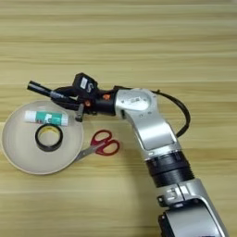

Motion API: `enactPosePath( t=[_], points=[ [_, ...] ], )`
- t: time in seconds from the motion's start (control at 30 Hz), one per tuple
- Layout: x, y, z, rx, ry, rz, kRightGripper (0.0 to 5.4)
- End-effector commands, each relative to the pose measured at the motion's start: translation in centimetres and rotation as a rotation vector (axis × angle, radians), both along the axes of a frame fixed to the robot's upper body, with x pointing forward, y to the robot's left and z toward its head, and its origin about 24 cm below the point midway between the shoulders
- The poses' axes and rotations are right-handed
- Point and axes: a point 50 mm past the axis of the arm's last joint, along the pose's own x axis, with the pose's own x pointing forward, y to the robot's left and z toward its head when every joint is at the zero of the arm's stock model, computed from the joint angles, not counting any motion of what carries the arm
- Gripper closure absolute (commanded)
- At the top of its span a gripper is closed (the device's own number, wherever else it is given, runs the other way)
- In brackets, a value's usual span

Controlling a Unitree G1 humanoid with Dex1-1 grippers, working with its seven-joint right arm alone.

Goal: Move the objects on the table

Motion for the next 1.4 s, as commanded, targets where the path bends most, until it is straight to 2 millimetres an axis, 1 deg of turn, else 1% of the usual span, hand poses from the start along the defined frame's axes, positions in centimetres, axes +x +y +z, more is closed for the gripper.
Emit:
enactPosePath(
  t=[0.03,0.2,0.3,0.5,0.8,1.0,1.4],
  points=[
    [-0.4,1.4,2.6,0.016,-0.092,0.076,4.47],
    [-1.1,2.2,2.4,0.0,-0.067,0.127,4.47],
    [-1.7,2.4,1.2,-0.055,-0.019,0.174,4.47],
    [-1.6,1.9,-0.4,-0.13,0.051,0.22,4.47],
    [-1.5,1.7,-1.9,-0.19,0.09,0.23,4.47],
    [-1.7,1.7,-2.4,-0.212,0.106,0.244,4.47],
    [-1.8,1.3,-2.6,-0.256,0.105,0.271,4.47]
  ],
)
